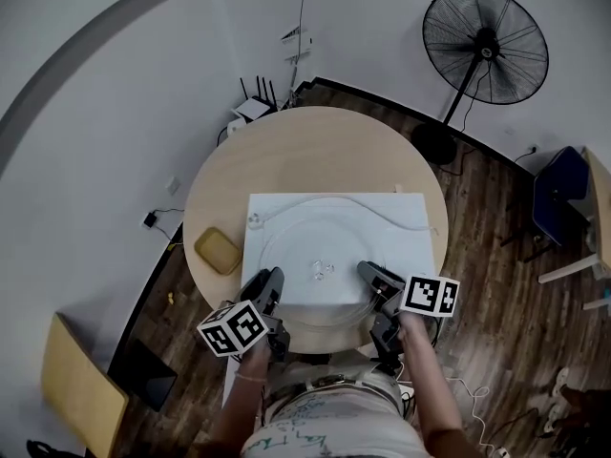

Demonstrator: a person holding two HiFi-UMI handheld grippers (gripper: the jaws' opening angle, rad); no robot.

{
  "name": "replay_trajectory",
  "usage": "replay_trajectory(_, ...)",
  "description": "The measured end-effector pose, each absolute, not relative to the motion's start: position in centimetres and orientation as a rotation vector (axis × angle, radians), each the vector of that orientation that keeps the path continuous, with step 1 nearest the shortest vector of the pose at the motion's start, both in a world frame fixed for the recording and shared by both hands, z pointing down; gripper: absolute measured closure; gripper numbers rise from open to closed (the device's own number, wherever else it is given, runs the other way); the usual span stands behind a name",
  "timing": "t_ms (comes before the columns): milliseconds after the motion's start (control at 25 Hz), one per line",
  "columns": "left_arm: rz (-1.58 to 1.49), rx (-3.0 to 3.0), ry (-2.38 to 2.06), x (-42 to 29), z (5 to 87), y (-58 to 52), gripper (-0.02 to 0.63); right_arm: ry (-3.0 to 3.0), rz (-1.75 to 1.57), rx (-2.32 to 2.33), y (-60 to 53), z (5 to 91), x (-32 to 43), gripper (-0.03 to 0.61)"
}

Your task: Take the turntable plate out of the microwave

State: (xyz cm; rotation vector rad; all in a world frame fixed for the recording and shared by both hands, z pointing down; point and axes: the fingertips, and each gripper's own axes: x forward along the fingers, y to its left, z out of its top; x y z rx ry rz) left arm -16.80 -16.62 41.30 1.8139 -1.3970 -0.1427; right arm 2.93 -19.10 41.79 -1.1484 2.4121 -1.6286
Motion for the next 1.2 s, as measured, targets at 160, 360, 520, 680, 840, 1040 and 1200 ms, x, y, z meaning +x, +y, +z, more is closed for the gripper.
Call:
replay_trajectory(160,-0.055,1.809,-1.39,-16.8,41.4,-17.6,0.481,2.448,-1.676,-1.159,-19.7,42.0,2.7,0.472)
replay_trajectory(360,0.095,1.83,-1.336,-16.0,41.9,-18.1,0.469,2.472,-1.837,-1.133,-20.0,43.2,3.3,0.461)
replay_trajectory(520,0.321,1.864,-1.332,-15.7,42.8,-18.0,0.46,2.572,-1.904,-1.133,-20.1,43.6,3.4,0.449)
replay_trajectory(680,0.59,1.903,-1.356,-16.4,43.9,-18.5,0.483,2.72,-1.839,-1.213,-21.3,43.8,3.1,0.435)
replay_trajectory(840,0.645,1.928,-1.353,-16.7,44.2,-18.5,0.494,2.759,-1.794,-1.247,-21.8,43.8,2.7,0.423)
replay_trajectory(1040,0.657,1.948,-1.354,-16.5,44.2,-18.6,0.492,2.808,-1.625,-1.317,-22.2,43.5,2.8,0.407)
replay_trajectory(1200,0.66,1.96,-1.352,-16.6,44.3,-18.3,0.492,2.885,-1.463,-1.444,-21.7,43.8,3.3,0.36)
